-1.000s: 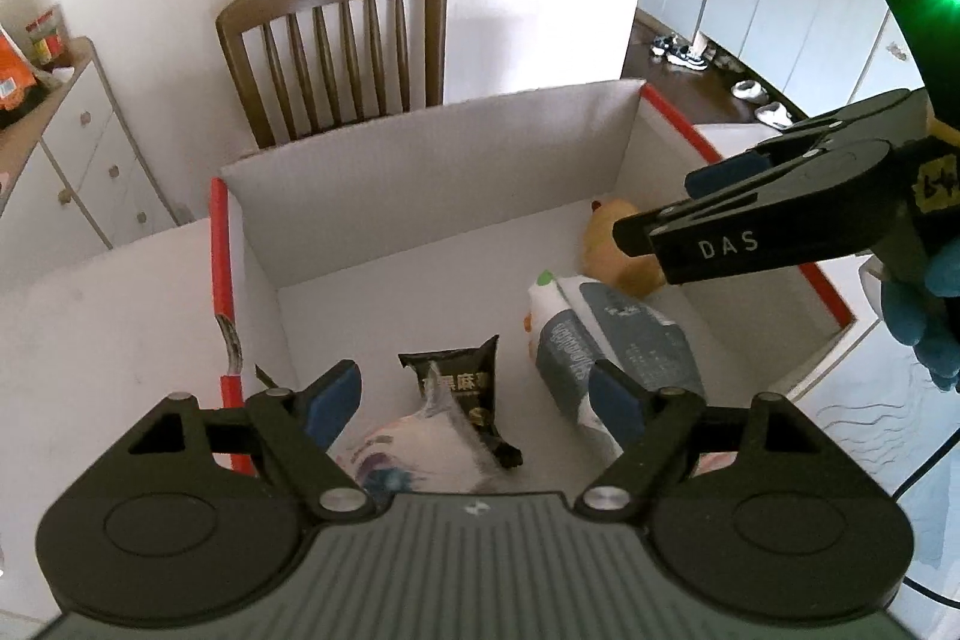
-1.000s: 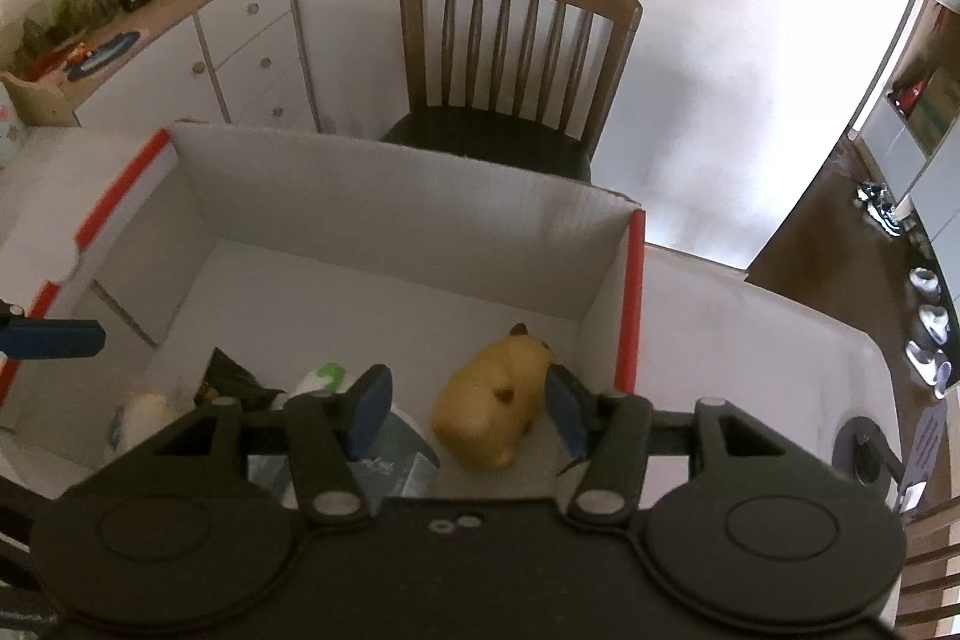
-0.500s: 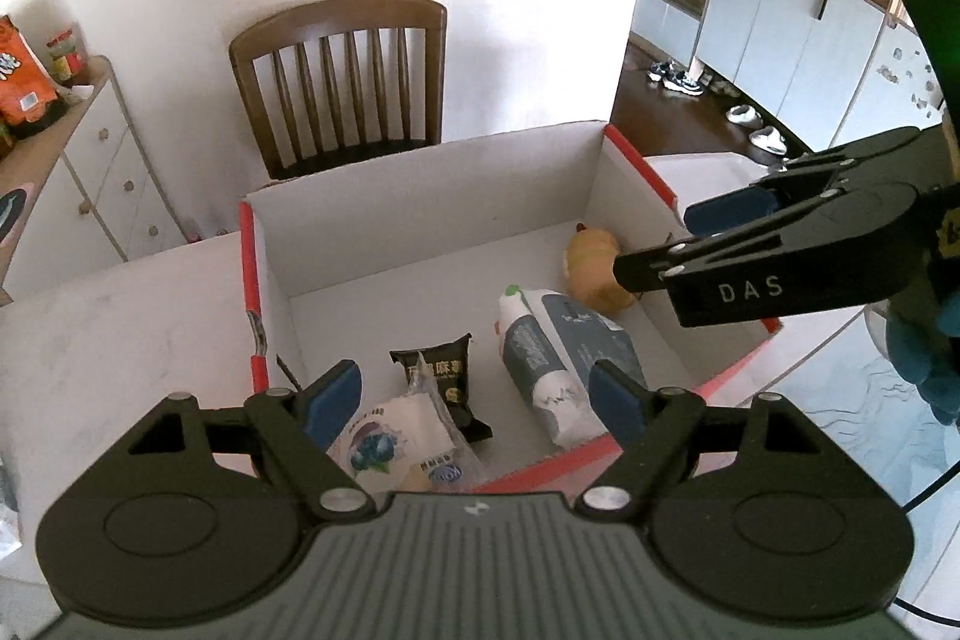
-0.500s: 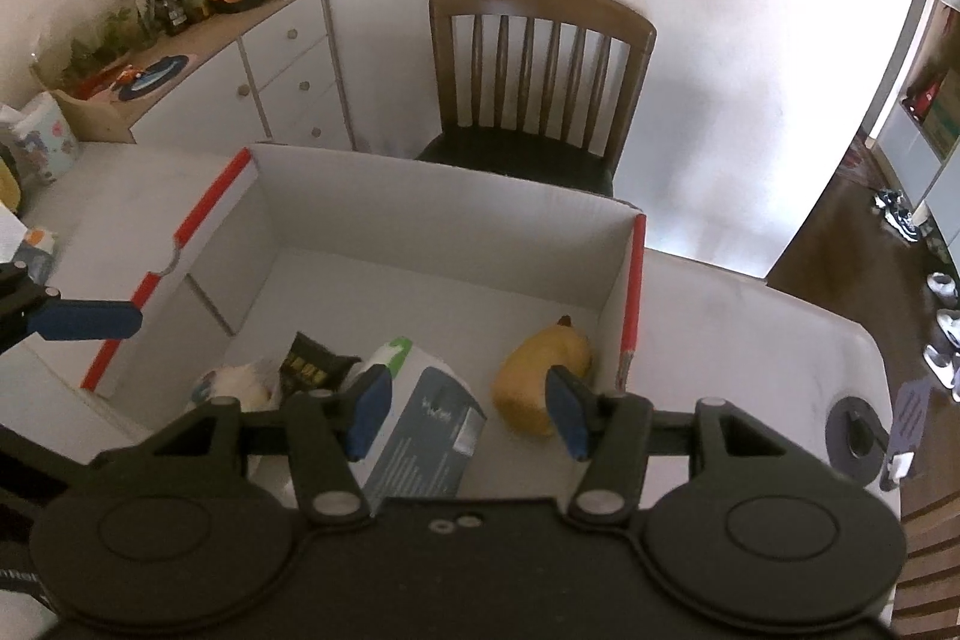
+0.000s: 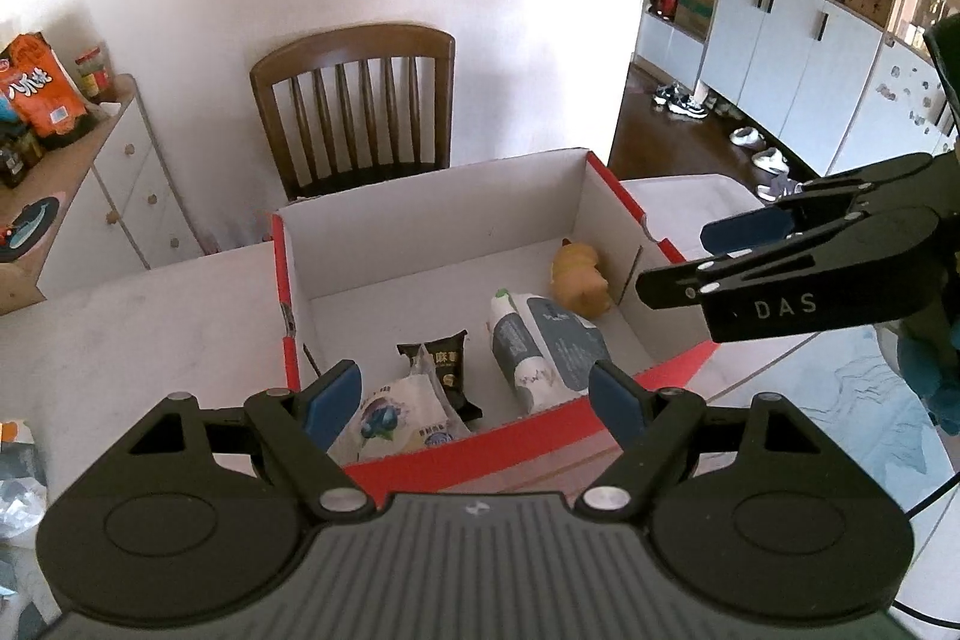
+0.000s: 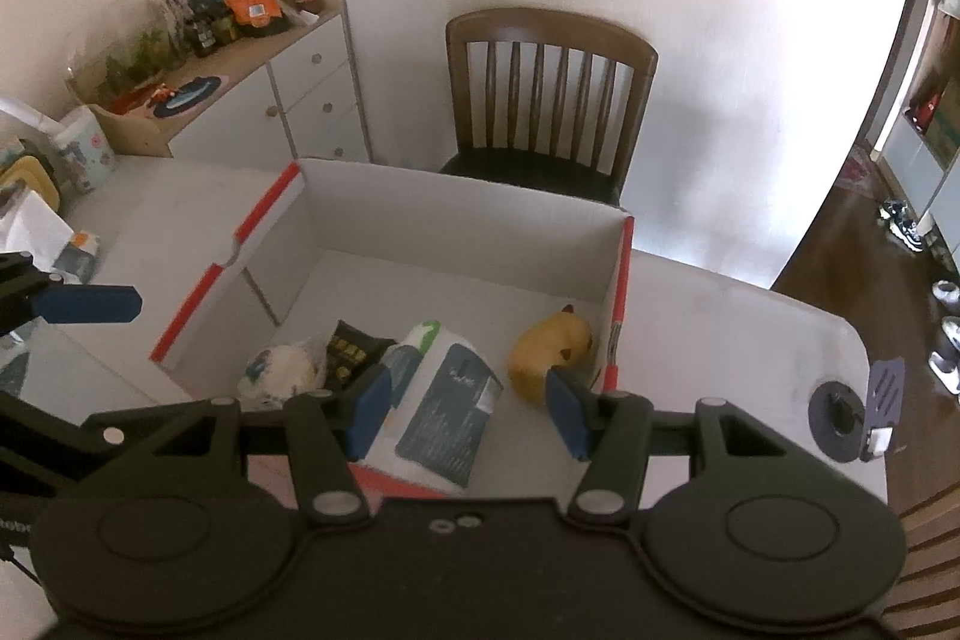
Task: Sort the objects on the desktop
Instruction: 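Withdraw both grippers from the red box back toward the pile, then grasp the mint-green stick with the left gripper while the right grasps the blue packet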
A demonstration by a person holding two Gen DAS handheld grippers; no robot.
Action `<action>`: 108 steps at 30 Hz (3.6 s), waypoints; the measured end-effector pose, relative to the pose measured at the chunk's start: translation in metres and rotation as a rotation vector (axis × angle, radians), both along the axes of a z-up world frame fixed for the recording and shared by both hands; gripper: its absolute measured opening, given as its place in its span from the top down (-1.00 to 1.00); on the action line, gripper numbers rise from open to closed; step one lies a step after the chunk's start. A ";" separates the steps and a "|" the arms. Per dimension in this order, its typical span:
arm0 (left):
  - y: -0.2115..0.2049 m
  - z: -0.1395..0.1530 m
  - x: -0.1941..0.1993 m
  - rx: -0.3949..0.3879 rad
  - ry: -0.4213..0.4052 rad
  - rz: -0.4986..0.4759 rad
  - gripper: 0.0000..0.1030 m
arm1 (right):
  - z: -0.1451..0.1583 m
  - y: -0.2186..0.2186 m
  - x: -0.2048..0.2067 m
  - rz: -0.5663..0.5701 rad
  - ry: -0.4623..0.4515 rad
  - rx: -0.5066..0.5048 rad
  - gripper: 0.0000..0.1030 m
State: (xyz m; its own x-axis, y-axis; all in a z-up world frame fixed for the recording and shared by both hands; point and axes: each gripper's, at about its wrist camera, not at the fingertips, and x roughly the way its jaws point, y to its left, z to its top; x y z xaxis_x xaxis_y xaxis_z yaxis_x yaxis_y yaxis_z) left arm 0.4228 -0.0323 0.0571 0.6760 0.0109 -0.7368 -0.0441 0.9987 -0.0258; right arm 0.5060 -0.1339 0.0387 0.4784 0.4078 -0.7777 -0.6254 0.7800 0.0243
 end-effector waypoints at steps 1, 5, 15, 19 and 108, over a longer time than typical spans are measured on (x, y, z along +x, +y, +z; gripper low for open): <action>0.000 0.001 -0.003 -0.001 -0.004 0.001 -0.61 | 0.001 -0.001 -0.003 0.002 0.000 0.002 -0.11; -0.001 0.007 -0.016 -0.012 -0.022 -0.001 -0.61 | 0.008 -0.008 -0.015 0.003 -0.003 0.013 -0.12; 0.002 0.018 -0.046 -0.025 -0.051 -0.028 -0.61 | 0.022 -0.021 -0.049 -0.020 -0.016 0.027 -0.12; 0.003 0.021 -0.059 -0.029 -0.057 -0.046 -0.61 | 0.023 -0.027 -0.063 -0.032 -0.019 0.031 -0.13; 0.074 -0.141 -0.178 -0.068 0.183 0.090 -0.95 | -0.090 -0.011 -0.246 0.046 0.063 -0.028 -0.24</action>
State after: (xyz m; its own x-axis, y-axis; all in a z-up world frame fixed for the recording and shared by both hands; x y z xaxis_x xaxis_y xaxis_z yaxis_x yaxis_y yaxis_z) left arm 0.2451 0.0412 -0.0844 0.5290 0.0108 -0.8486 -0.1429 0.9868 -0.0765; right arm 0.2600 -0.1452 -0.0508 0.4090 0.4058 -0.8173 -0.6584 0.7514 0.0435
